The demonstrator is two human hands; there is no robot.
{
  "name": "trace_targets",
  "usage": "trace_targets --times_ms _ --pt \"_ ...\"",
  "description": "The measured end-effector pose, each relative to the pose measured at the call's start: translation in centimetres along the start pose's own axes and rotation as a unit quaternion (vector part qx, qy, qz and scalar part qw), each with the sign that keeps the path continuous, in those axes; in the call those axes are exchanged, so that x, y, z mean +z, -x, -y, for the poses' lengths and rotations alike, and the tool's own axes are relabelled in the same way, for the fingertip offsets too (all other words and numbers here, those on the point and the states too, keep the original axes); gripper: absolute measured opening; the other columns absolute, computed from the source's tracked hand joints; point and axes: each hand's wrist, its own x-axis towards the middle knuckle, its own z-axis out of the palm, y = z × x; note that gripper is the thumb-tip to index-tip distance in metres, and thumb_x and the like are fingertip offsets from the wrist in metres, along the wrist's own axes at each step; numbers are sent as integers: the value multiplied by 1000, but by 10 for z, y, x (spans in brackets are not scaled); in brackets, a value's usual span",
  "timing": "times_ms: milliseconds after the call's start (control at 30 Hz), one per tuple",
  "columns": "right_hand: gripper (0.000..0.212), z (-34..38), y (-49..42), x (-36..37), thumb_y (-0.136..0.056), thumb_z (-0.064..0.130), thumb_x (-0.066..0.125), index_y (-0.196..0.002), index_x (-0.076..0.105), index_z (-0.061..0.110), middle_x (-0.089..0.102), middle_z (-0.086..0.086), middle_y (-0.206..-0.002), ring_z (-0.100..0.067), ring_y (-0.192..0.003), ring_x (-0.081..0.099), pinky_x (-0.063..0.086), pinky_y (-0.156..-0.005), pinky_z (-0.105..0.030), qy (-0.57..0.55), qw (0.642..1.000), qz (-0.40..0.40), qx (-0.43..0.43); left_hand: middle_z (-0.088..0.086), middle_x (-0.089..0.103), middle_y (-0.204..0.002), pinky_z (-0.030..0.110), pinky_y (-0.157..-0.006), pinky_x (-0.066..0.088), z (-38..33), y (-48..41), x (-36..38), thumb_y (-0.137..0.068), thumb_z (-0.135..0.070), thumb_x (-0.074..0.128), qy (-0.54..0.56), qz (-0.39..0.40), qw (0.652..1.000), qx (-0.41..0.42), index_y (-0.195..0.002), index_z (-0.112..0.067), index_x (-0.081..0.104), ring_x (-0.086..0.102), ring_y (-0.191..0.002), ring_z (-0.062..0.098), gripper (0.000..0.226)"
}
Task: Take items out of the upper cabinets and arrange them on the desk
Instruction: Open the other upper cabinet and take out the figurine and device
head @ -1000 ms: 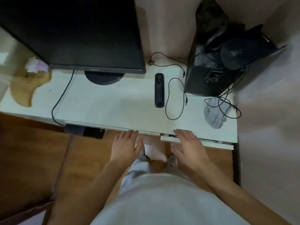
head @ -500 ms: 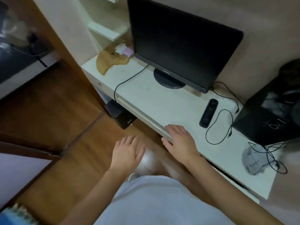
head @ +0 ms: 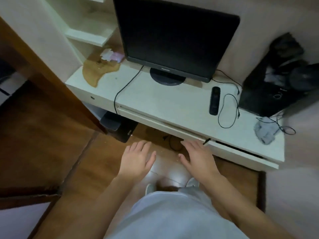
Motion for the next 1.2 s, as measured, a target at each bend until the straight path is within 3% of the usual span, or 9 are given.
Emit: trace_targets --times_ms 233,467,600,933,1200 --pt "47 -24 105 6 -94 41 57 -132 62 15 64 0 -132 -21 -124 55 47 -101 -35 -7 983 -70 167 7 68 -121 42 -89 52 -58 -27 9 -99 -48 33 -35 48 977 205 -124 -14 66 64 -108 27 54" --pt "50 -49 189 8 -94 42 57 -137 59 18 59 3 -139 -17 -130 51 47 -104 -35 -18 957 -107 271 4 69 -120 41 -90 51 -137 -21 21 -98 -50 33 -70 52 953 291 -123 -16 67 65 -107 24 53" --pt "56 -74 218 8 -94 49 44 -139 57 18 57 1 -142 -20 -130 52 47 -104 -37 -14 954 -92 286 3 70 -114 38 -85 52 -163 -4 26 -99 -47 36 -69 32 951 299 -119 -15 69 66 -101 24 50" --pt "56 -144 233 -14 -98 43 52 -148 47 17 48 -3 -152 -22 -140 43 39 -112 -40 39 971 -25 234 1 72 -110 37 -84 55 -171 49 37 -97 -49 35 -125 41 972 196 -111 -18 72 69 -99 22 50" --pt "55 -149 216 -38 -98 47 48 -144 50 17 52 -2 -147 -23 -136 46 42 -108 -39 68 970 -32 233 2 73 -105 38 -81 57 -189 37 22 -97 -48 32 -111 27 975 189 -109 -17 73 70 -95 23 53"
